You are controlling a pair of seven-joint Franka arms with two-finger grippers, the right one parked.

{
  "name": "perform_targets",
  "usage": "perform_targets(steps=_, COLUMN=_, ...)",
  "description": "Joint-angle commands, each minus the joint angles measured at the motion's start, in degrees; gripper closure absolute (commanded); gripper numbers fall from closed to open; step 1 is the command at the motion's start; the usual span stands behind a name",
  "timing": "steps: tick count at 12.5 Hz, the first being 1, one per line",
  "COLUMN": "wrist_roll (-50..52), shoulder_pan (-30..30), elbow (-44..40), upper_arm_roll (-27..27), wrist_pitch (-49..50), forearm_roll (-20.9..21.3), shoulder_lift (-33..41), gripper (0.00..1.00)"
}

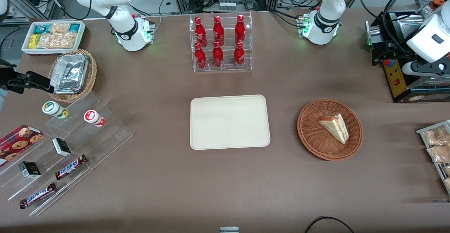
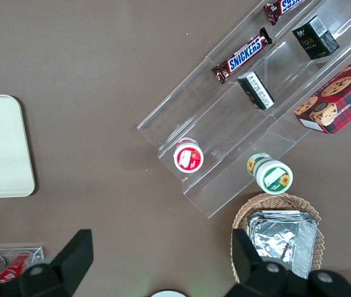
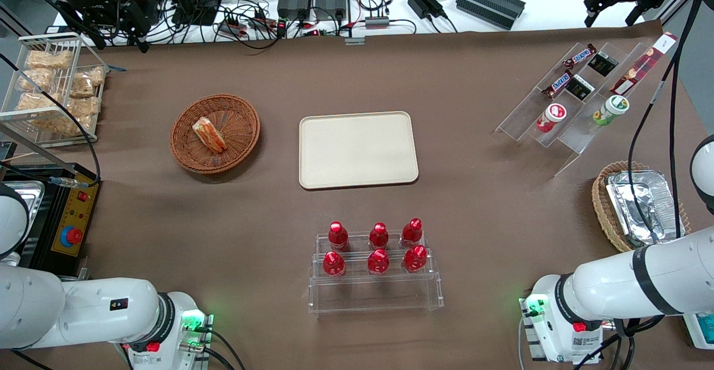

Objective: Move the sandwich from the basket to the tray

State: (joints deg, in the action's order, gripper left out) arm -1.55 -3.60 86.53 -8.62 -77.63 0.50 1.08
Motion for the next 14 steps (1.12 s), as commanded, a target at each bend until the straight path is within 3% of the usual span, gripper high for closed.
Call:
perform_targets(steps=1, wrist_roll=0.24, shoulder_pan=-0.79, elbow=0.91, upper_arm_roll=-0.35, wrist_pitch=-3.03, forearm_roll=-1.12, shoulder_lift=-0.11, gripper=0.0)
perform_targets(steps=5, wrist_roll=-0.2, shoulder_pan=-0.79, elbow=6.78, upper_arm_roll=-0.35, wrist_pitch=-6.89, forearm_roll=-0.33, shoulder_lift=0.5, gripper=0.0)
perform_targets(steps=14, wrist_roll=0.24, shoulder_pan=-1.67, elbow=36.75, upper_arm_roll=0.0, wrist_pitch=-44.23, forearm_roll=-0.15, shoulder_lift=0.41, gripper=0.0)
